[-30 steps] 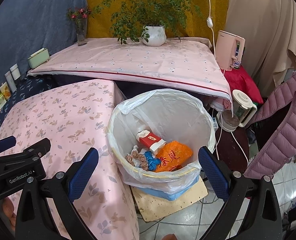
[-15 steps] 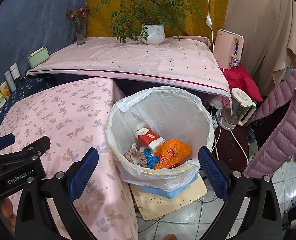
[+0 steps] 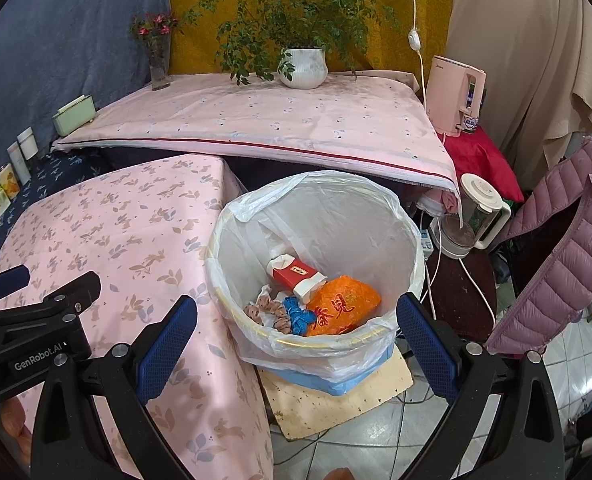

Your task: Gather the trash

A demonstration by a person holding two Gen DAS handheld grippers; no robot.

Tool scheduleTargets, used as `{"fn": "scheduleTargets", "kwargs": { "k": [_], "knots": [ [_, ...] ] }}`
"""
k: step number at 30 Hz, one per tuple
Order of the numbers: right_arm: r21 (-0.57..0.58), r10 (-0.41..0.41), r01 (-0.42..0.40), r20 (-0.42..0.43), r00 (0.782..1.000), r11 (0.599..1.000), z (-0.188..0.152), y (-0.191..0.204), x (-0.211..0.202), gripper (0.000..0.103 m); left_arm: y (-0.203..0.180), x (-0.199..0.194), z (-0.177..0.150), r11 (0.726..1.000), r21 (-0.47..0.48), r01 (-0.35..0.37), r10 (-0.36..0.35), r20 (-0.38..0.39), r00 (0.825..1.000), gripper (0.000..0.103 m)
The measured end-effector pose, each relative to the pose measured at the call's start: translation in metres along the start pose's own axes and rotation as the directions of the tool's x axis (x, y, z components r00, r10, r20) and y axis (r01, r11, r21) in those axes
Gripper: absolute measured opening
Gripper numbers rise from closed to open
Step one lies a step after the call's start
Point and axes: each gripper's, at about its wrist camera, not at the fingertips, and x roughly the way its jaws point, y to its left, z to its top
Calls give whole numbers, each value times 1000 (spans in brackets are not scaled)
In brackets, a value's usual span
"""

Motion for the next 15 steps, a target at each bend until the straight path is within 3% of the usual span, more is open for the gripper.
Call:
{"fn": "scheduleTargets", "kwargs": {
  "k": [15],
  "knots": [
    [14,-8,8,0,1000,1000,-1,-8,0,96,-7,0,-2,1000,23,8,-8,-3,1000,92]
  ]
}}
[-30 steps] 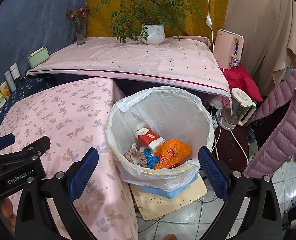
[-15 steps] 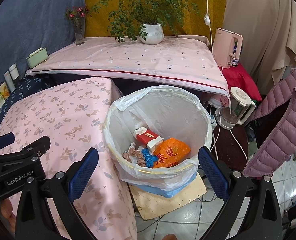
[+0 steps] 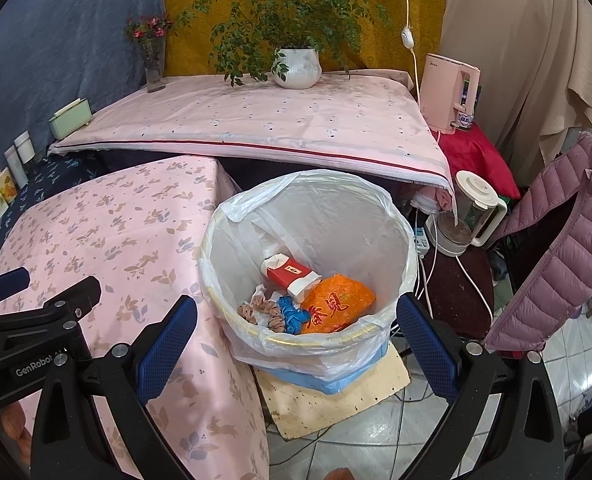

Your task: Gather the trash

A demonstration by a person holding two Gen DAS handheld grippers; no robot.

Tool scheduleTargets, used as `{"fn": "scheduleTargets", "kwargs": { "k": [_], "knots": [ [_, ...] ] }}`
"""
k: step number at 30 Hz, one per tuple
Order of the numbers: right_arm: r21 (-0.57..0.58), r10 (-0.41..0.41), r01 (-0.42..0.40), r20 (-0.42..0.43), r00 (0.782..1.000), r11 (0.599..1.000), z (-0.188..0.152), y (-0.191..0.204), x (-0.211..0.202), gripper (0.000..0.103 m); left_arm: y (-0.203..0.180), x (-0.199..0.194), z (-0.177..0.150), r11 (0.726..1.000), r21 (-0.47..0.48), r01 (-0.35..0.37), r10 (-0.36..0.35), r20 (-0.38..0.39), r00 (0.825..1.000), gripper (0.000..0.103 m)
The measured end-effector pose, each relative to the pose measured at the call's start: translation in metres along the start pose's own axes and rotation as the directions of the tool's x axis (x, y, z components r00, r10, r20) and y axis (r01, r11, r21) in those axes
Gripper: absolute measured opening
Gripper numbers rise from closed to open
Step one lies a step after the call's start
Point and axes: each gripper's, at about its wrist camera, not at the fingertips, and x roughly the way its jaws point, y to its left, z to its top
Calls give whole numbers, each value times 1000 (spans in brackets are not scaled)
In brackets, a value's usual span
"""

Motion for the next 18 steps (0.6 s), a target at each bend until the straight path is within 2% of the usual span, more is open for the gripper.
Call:
{"fn": "scheduleTargets", "kwargs": {
  "k": [18],
  "knots": [
    [8,-6,6,-7,1000,1000,-4,-4,1,96,-6,3,-2,999,29,23,-23,2,1000,92]
  ]
}}
